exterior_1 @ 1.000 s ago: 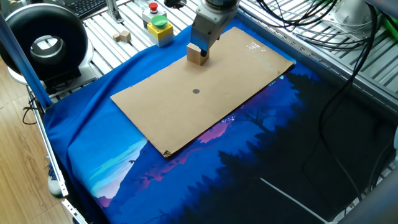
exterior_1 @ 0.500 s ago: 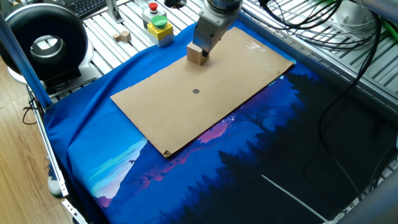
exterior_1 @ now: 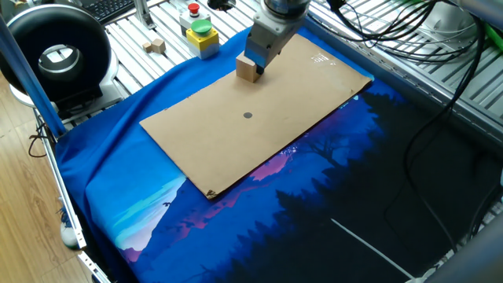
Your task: Grab the block and place it at the designated location
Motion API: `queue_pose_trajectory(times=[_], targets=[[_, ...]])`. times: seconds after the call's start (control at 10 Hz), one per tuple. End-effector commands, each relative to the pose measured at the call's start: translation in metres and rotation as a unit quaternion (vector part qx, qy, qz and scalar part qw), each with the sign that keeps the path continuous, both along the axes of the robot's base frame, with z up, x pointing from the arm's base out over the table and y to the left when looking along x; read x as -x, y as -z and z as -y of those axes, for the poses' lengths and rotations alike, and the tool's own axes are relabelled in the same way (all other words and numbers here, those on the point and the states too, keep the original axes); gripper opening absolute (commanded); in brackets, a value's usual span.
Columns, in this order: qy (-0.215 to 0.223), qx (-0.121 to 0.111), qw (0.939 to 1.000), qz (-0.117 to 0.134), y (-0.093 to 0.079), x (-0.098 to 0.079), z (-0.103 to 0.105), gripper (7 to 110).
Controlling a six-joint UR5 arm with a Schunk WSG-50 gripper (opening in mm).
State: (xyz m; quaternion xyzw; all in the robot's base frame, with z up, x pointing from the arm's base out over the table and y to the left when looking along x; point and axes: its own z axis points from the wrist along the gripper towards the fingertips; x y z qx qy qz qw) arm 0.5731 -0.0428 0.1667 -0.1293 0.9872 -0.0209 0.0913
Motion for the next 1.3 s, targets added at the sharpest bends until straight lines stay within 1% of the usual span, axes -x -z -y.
queue_pose_trajectory(times=[0.0,0.1,0.2,0.3,0.4,0.5,0.6,0.7,0.8,0.9,1.0,1.1,1.2], targets=[[0.015,-0.016,0.9997,-0.008,-0.001,0.004,-0.005,66],[0.018,-0.028,0.9991,-0.028,0.001,0.014,-0.011,66],[-0.021,-0.065,0.9967,-0.042,0.000,0.022,-0.032,66],[-0.012,-0.074,0.9966,-0.034,-0.001,0.018,-0.036,66],[0.012,-0.078,0.9963,-0.032,-0.001,0.016,-0.036,107],[0.033,-0.071,0.9965,-0.030,-0.001,0.014,-0.031,107],[0.042,-0.076,0.9962,-0.012,-0.002,0.005,-0.032,107],[0.022,-0.069,0.9974,-0.007,-0.002,0.003,-0.030,107],[0.007,-0.077,0.9965,-0.031,-0.001,0.016,-0.036,107],[-0.005,-0.088,0.9956,-0.031,-0.002,0.016,-0.043,88],[-0.011,-0.077,0.9965,-0.030,-0.001,0.016,-0.038,88],[-0.019,-0.076,0.9962,-0.039,-0.001,0.020,-0.037,88],[-0.034,-0.073,0.9960,-0.038,-0.001,0.020,-0.037,88]])
